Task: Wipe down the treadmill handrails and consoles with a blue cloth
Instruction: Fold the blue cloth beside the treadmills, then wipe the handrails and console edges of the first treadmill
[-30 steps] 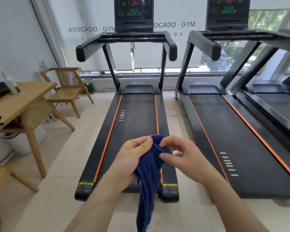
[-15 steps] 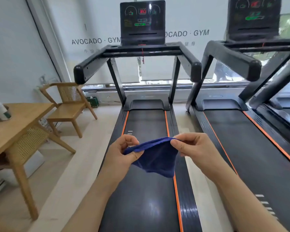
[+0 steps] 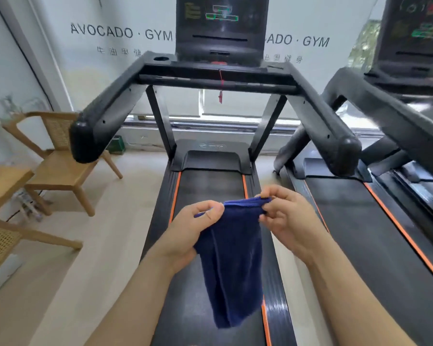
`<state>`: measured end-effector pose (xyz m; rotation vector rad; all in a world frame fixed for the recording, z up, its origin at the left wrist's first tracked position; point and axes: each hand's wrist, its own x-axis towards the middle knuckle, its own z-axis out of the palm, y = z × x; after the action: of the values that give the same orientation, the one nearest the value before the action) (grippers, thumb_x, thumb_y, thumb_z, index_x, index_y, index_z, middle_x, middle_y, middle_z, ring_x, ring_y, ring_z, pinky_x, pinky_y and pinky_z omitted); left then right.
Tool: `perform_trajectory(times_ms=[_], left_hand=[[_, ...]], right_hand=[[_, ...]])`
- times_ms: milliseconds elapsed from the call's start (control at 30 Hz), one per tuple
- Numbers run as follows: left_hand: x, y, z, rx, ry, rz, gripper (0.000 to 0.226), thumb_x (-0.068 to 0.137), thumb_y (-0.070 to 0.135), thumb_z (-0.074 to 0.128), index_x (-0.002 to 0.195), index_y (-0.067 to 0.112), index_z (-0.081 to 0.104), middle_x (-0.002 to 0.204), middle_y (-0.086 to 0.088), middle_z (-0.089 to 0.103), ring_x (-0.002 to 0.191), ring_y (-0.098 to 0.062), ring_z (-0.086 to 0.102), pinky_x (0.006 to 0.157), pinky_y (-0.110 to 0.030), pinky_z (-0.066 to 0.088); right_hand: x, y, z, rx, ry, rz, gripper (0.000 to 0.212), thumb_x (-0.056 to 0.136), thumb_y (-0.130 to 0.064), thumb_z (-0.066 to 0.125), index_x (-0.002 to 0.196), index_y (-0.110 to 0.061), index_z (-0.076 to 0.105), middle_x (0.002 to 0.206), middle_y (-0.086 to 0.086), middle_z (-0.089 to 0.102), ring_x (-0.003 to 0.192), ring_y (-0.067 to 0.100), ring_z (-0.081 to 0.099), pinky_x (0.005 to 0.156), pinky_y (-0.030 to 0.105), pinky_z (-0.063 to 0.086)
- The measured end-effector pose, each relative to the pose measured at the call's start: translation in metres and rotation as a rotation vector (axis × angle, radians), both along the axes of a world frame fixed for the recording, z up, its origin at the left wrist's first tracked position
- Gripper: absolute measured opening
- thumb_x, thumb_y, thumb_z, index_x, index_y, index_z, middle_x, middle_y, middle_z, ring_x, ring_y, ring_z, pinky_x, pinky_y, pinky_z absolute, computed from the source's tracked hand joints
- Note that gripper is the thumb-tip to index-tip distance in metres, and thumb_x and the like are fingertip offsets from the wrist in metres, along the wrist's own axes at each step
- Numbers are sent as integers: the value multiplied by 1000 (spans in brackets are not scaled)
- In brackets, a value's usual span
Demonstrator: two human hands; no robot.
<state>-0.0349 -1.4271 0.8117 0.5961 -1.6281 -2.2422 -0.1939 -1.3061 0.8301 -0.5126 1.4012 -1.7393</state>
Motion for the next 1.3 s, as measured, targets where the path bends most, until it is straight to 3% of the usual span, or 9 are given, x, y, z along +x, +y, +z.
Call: perform_trajectory(times_ms=[100, 267, 467, 567, 767, 933, 1067, 1167, 1300], left_hand=[[-34, -43, 49, 29, 19, -83, 18, 90, 24, 63, 86, 6, 66, 82, -8, 66, 74, -18, 62, 65, -25, 49], [-98, -90, 137, -87, -87, -72, 13, 71, 16, 56, 75, 10, 67, 70, -5, 61, 66, -16, 55, 62, -24, 45], [-185, -131, 178, -321, -139, -70, 14, 85, 18, 69, 72, 18, 74, 74, -4, 72, 71, -15, 66, 70, -31, 51], [-232, -145, 176, -319, -133, -91, 6, 84, 20, 72, 81, 17, 77, 85, -10, 75, 81, -24, 70, 78, -38, 54], [-355, -175, 169, -246, -156, -223, 18, 78, 30, 71, 81, 13, 76, 84, -9, 72, 75, -21, 64, 68, -28, 49], [-453, -206, 153, -387, -186, -397, 17, 95, 19, 58, 89, 11, 72, 84, -8, 68, 78, -18, 57, 65, -30, 40], [-522, -227, 148, -871, -171, -303, 18, 95, 26, 57, 87, 27, 73, 86, 15, 73, 83, -3, 64, 85, -34, 49], [-574, -241, 160, -1234, -97, -282, 11, 93, 33, 59, 90, 31, 70, 86, 20, 71, 85, -3, 64, 83, -33, 49], [-644, -265, 173, -1404, -38, -182, 18, 90, 46, 59, 91, 30, 67, 84, 14, 72, 83, -15, 65, 76, -34, 49]], right_hand=[[-25, -44, 52, 49, -2, -18, 15, 86, -7, 53, 79, -12, 65, 69, 2, 56, 64, 16, 50, 60, 25, 41], [-71, -77, 133, 328, 651, 222, 14, 86, -26, 70, 85, -13, 73, 70, -3, 61, 66, 5, 53, 67, 19, 42], [-142, -101, 147, 362, 638, 99, 7, 88, -11, 66, 90, -13, 73, 84, 20, 67, 73, 12, 57, 73, 29, 50], [-186, -103, 144, 334, 530, -87, 16, 91, -5, 59, 97, -13, 72, 86, 9, 69, 72, 9, 60, 63, 20, 52], [-294, -100, 135, 179, 176, -65, 25, 98, -10, 52, 85, -21, 71, 79, 4, 57, 69, 13, 52, 59, 29, 51], [-374, -116, 139, 340, 367, -170, 22, 97, -18, 52, 79, -24, 64, 71, 0, 53, 64, 11, 49, 52, 28, 49], [-416, -135, 131, 276, 292, -286, 25, 101, -18, 46, 101, -24, 70, 97, 5, 68, 80, 11, 63, 59, 31, 57], [-451, -150, 122, 142, 83, -420, 30, 103, -16, 43, 114, -29, 68, 113, 7, 67, 92, 21, 67, 63, 34, 58], [-493, -175, 115, 36, -30, -669, 38, 99, 1, 36, 91, -14, 71, 92, 22, 64, 84, 31, 66, 71, 45, 58]])
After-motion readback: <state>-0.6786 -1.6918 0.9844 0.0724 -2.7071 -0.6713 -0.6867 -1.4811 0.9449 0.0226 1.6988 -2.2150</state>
